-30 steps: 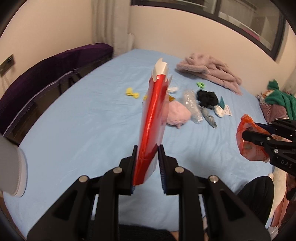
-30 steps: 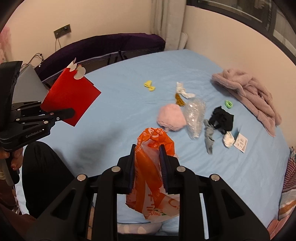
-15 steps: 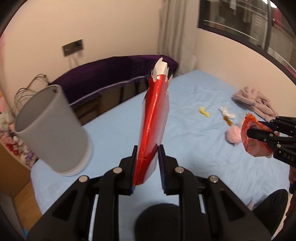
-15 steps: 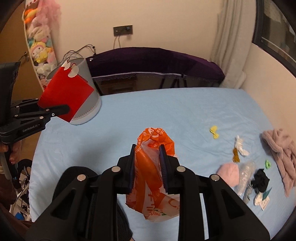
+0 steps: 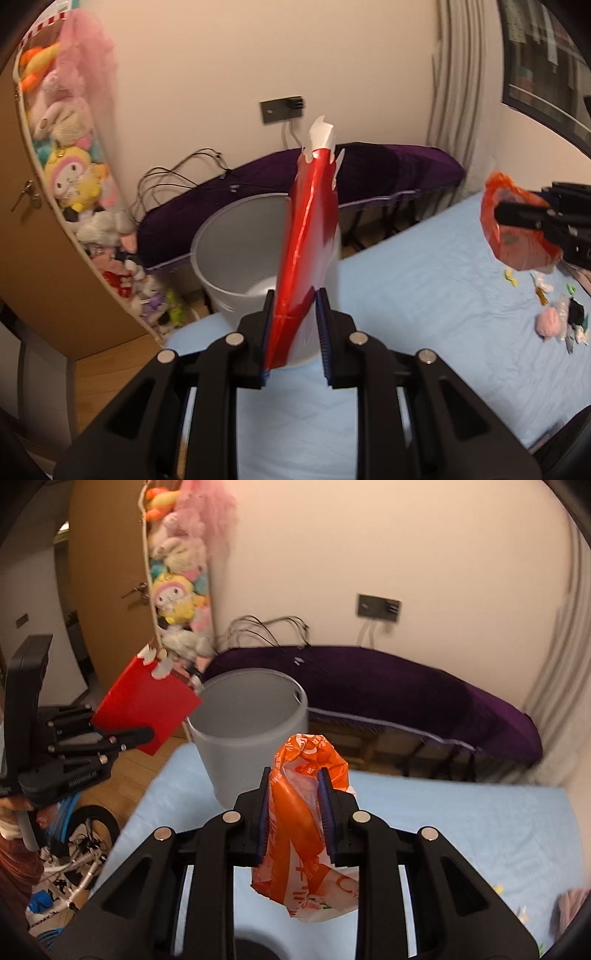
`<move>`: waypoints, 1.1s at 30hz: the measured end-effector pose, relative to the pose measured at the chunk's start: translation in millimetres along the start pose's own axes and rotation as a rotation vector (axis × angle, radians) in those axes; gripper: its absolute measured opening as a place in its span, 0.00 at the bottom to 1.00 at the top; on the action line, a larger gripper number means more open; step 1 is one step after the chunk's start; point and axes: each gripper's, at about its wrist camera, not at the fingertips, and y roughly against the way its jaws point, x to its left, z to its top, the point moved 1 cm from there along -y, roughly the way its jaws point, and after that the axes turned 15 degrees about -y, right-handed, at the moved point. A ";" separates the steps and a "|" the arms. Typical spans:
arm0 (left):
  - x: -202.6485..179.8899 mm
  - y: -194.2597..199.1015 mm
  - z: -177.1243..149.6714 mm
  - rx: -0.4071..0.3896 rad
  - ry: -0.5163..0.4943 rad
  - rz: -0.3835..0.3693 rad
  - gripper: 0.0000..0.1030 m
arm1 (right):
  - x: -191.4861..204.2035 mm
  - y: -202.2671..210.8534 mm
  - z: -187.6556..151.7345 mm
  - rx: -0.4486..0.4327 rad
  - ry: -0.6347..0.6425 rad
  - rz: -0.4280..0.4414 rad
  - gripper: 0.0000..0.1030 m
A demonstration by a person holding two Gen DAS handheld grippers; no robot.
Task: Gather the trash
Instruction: 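Carry the red box and orange bag with both tools toward the grey bin, then open right tool over the bin dropping the bag while left tool drops the box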
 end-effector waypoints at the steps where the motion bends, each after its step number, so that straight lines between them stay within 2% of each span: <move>1: 11.1 1.8 0.3 0.000 0.007 0.008 0.21 | 6.4 -7.1 11.5 -0.006 0.005 0.014 0.21; 5: 45.6 -2.8 10.1 0.008 0.033 0.049 0.21 | 34.5 -40.5 57.7 -0.014 0.011 0.074 0.21; 10: 78.6 -4.0 22.8 0.018 0.053 0.063 0.21 | 60.4 -70.3 101.3 -0.016 0.015 0.111 0.21; 16: 107.2 -13.1 38.6 0.031 0.086 0.052 0.22 | 66.8 -99.3 133.3 -0.002 -0.004 0.139 0.22; 22: 121.3 -27.9 42.1 0.044 0.114 0.054 0.22 | 72.2 -125.0 147.8 0.019 -0.015 0.169 0.22; 24: 123.1 -32.3 41.1 0.054 0.115 0.055 0.23 | 74.3 -132.2 151.0 0.029 -0.017 0.169 0.26; 26: 124.4 -35.6 40.0 0.060 0.112 0.056 0.24 | 75.7 -137.5 153.6 0.028 -0.018 0.153 0.38; 27: 125.1 -36.6 39.5 0.061 0.113 0.057 0.24 | 75.7 -139.5 155.1 0.018 -0.023 0.142 0.48; 28: 126.1 -37.7 39.1 0.061 0.116 0.058 0.24 | 75.6 -140.5 156.3 0.015 -0.028 0.139 0.53; 33: 128.5 -42.7 38.3 0.061 0.125 0.056 0.24 | 71.9 -138.4 159.9 0.009 -0.047 0.145 0.53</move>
